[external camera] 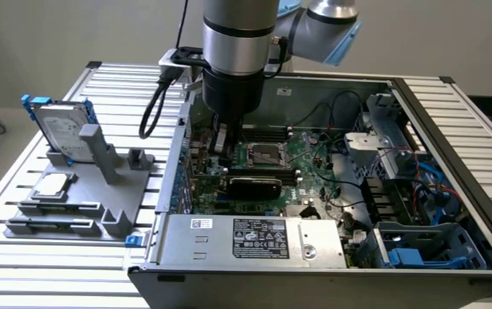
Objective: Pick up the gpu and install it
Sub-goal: 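Press down on the gpu until it lock into place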
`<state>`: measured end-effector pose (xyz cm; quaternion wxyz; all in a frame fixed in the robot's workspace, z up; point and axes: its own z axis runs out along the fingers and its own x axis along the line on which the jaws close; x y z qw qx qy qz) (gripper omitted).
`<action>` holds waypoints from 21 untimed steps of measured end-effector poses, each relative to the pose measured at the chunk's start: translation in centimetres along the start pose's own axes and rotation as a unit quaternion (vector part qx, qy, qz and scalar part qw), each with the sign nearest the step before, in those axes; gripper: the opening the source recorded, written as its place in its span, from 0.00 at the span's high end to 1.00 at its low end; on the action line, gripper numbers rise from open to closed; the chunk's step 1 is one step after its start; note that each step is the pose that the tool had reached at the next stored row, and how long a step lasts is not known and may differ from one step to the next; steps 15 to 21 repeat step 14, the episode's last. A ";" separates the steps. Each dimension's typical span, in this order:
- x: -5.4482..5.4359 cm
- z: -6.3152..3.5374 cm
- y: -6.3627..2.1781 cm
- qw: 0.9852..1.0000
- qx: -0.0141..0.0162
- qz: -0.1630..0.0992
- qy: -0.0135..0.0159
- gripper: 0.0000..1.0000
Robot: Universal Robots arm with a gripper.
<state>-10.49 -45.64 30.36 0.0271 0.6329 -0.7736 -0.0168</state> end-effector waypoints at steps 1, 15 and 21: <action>0.0 0.00 0.00 1.000 0.000 0.000 0.000 0.89; 0.0 0.00 0.00 1.000 0.000 0.000 0.000 0.89; 0.0 0.00 0.00 1.000 0.000 0.000 0.000 0.89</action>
